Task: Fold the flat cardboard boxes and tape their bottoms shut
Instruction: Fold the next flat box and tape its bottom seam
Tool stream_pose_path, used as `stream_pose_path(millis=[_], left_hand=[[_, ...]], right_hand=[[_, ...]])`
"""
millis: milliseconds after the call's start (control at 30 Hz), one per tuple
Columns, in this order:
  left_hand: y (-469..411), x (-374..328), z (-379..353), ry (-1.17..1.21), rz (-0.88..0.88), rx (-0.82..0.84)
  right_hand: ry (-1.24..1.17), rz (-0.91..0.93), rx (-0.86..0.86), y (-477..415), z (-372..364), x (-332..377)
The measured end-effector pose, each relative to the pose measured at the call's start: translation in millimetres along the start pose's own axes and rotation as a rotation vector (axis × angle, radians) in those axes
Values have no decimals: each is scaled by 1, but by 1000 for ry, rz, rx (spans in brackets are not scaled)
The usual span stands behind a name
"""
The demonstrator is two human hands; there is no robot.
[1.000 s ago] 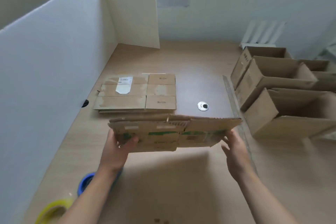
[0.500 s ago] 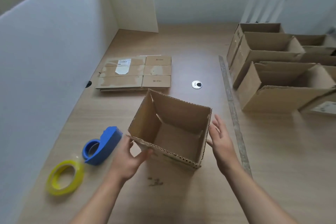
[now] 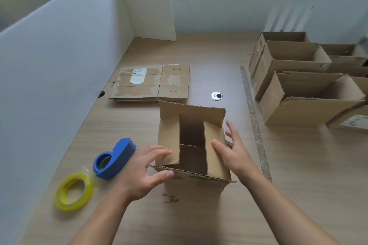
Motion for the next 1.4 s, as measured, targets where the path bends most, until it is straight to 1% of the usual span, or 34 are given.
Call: stream_pose_path(millis=[100, 233, 300, 333, 400, 467, 500, 633, 700, 800, 867, 933, 1000, 1067, 1267, 1400], left_hand=[[0, 4, -1, 36, 29, 50], [2, 15, -2, 45, 95, 70], [1, 20, 0, 34, 132, 12], [1, 24, 2, 54, 162, -41], [0, 34, 2, 90, 220, -158], [-1, 37, 3, 16, 229, -252], [-1, 36, 3, -18, 225, -289], [-5, 36, 5, -8, 199, -381], [-9, 39, 5, -24, 196, -343], [-13, 45, -2, -106, 206, -216], [-8, 53, -10, -50, 261, -189], [-3, 59, -16, 74, 315, -199], [-3, 62, -19, 148, 357, -205], [-5, 63, -21, 197, 371, -212], [-10, 60, -41, 311, 393, -267], [-17, 58, -51, 349, 403, -243]], right_hand=[[120, 61, 12, -12, -3, 8], [211, 61, 5, -25, -5, 9], [228, 75, 15, -26, -7, 10], [196, 77, 28, -27, -7, 10], [44, 17, 63, -28, -5, 7], [-87, -76, 108, -25, -2, 3], [-110, -102, 128, -24, -1, 2], [-146, -104, 181, -20, 0, 4], [-90, -65, 153, -17, -3, 8], [140, 56, 27, -16, -3, 9], [216, 92, -26, -13, -4, 3], [115, 42, -17, -10, -8, -7], [9, -12, 8, -9, -15, -14], [-17, -33, -19, -9, -15, -13], [96, 22, -143, -7, 10, 6], [152, 18, -208, -9, 23, 1]])
Point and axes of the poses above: each hand's wrist, its own y-axis away from the middle knuckle, its own z-axis out of the back of the hand, x = y × z, the point moved 10 cm from there along -y, towards the middle knuckle, and after that the axes turned 11 degrees about -z, right-handed, at the moved point
